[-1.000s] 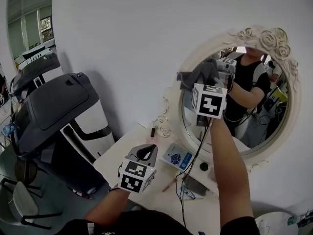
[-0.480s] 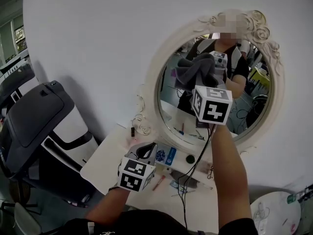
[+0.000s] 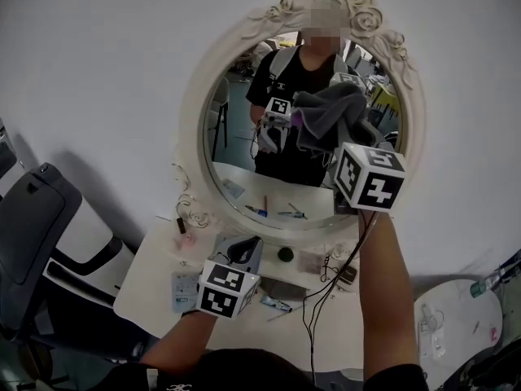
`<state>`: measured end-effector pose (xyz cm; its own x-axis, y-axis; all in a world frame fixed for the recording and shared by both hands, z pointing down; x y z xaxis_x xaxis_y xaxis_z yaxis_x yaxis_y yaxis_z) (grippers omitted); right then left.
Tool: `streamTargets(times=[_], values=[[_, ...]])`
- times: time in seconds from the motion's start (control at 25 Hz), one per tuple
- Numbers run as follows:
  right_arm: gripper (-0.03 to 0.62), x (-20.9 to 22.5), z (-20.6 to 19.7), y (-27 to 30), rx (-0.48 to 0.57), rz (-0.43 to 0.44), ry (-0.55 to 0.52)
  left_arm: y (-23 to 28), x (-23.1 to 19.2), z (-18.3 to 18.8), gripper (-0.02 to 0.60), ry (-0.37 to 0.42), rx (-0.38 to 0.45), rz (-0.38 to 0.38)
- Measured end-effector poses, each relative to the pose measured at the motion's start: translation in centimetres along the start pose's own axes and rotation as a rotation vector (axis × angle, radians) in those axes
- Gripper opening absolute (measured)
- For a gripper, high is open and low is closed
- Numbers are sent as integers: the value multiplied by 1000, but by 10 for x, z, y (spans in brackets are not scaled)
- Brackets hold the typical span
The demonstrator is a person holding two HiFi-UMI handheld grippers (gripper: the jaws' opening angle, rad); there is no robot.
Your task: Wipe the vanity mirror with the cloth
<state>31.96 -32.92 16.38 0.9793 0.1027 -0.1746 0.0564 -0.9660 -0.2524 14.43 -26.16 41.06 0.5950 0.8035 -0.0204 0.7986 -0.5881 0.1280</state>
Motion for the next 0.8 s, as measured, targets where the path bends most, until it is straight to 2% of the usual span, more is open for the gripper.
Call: streamTargets(times=[0.28,0.36,0.48,0.6,0.8], values=[[46,75,-7,-34,-11,-130,28,23,37,5,6,28,-5,-85],[46,89,-10,-43,-15,-173,4,26,43,6,6,36,-7,-96],[44,95,-16,-48,-2,-219,-66,26,47,6,6,39,-11,-92],[44,96,-20,-53,17,-208,-54,21,46,7,6,43,-11,-80],[44,72,-18,-94,77,-206,-148,11,37,9,6,38,-12,-49]])
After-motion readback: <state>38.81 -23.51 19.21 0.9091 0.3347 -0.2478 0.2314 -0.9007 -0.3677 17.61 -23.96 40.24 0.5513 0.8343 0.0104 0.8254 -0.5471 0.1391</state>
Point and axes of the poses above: the fingertips, and each gripper's own axes: y forward along the fingers, x to its right, z out of its top, the point moved 2 cm from there along -y, backward along the fingers, and after that the axes turned 7 degrees about x, right-handed, at the moved point
